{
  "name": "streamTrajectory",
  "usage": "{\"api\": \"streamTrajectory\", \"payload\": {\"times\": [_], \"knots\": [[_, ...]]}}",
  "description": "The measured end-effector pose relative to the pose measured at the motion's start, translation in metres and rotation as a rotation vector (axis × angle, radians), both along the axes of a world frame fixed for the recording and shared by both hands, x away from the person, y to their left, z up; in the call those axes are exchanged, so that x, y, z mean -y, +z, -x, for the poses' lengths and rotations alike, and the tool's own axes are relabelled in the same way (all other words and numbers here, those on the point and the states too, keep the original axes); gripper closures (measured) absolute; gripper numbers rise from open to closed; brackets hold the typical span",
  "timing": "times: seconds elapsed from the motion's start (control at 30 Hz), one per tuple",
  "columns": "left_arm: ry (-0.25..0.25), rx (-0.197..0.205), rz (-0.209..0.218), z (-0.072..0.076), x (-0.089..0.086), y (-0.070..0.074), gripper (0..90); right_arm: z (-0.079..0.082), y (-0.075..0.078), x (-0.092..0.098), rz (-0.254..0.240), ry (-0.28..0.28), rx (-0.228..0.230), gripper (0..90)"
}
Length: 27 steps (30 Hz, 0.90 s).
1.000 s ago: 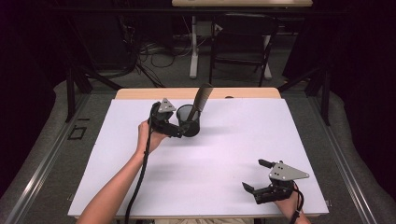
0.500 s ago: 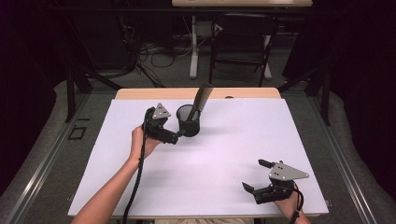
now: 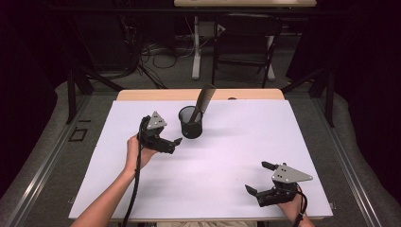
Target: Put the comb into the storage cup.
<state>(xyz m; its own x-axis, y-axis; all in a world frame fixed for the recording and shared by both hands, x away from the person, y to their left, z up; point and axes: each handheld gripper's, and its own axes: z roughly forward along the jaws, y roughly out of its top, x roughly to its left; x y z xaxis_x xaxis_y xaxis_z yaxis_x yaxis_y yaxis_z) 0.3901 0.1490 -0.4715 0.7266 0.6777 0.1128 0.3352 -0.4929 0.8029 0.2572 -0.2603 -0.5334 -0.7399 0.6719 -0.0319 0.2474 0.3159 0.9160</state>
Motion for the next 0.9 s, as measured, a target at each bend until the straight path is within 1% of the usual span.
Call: {"api": "streamTrajectory", "payload": {"times": [0.03,0.1,0.17,0.37,0.57,0.63,0.73,0.9], "knots": [[0.001,0.000,0.008,0.001,-0.001,-0.001,0.0,0.000,0.000,0.000,0.000,0.000,0.000,0.0],[0.006,-0.003,0.010,0.004,-0.004,-0.002,0.0,0.000,0.000,0.000,0.001,-0.001,0.000,0.0],[0.012,-0.003,0.015,0.007,-0.007,-0.003,0.0,0.000,0.000,0.000,0.005,0.000,-0.011,0.0],[0.012,0.001,0.012,0.016,-0.012,-0.006,0.0,0.000,0.000,0.000,0.003,-0.001,-0.008,0.0],[0.012,0.003,0.019,0.026,-0.017,-0.008,0.0,0.000,0.000,0.000,0.000,-0.005,-0.005,0.0],[0.013,0.008,0.017,0.029,-0.018,-0.010,0.0,0.000,0.000,0.001,0.001,-0.005,-0.005,0.0],[0.014,0.005,0.012,0.034,-0.018,-0.012,0.0,0.000,0.000,0.000,0.001,-0.005,-0.005,0.0],[0.011,0.013,0.022,0.042,-0.021,-0.012,0.0,0.000,0.000,0.000,0.000,-0.006,-0.005,0.0]]}}
